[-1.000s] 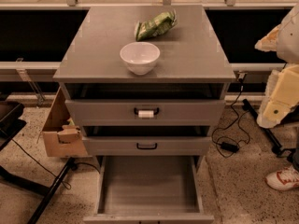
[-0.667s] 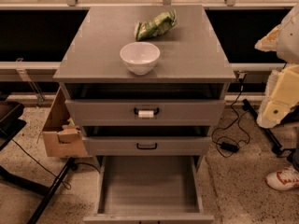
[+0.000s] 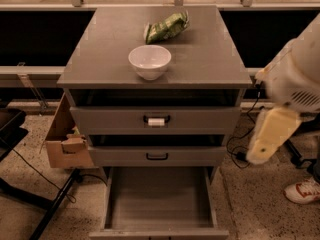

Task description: Close bottom drawer

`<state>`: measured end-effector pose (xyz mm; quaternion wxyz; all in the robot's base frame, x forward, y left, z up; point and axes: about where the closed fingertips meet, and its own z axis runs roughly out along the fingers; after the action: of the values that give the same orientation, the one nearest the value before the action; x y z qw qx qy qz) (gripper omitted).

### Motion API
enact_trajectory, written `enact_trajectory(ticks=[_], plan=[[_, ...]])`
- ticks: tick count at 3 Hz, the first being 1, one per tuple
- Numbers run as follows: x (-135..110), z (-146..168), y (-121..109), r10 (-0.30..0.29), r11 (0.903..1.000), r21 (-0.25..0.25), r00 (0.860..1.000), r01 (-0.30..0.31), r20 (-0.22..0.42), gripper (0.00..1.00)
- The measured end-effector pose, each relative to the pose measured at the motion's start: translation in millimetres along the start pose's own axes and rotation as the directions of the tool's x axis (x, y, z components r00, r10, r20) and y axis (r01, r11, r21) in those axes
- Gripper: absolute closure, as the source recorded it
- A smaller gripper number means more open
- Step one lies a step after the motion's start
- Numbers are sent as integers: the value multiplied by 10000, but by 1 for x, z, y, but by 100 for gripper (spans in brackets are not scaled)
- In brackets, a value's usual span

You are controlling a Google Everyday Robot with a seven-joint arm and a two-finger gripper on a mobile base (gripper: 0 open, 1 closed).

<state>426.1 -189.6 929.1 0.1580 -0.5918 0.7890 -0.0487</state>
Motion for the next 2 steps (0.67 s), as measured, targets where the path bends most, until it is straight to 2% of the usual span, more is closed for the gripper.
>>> enact_trajectory(ticks=[1,2], plan=[[-14,51,30,227,9994,251,9997,-224,-118,0],[-19,113,64,247,9995,208,9981,-236,-558,0]])
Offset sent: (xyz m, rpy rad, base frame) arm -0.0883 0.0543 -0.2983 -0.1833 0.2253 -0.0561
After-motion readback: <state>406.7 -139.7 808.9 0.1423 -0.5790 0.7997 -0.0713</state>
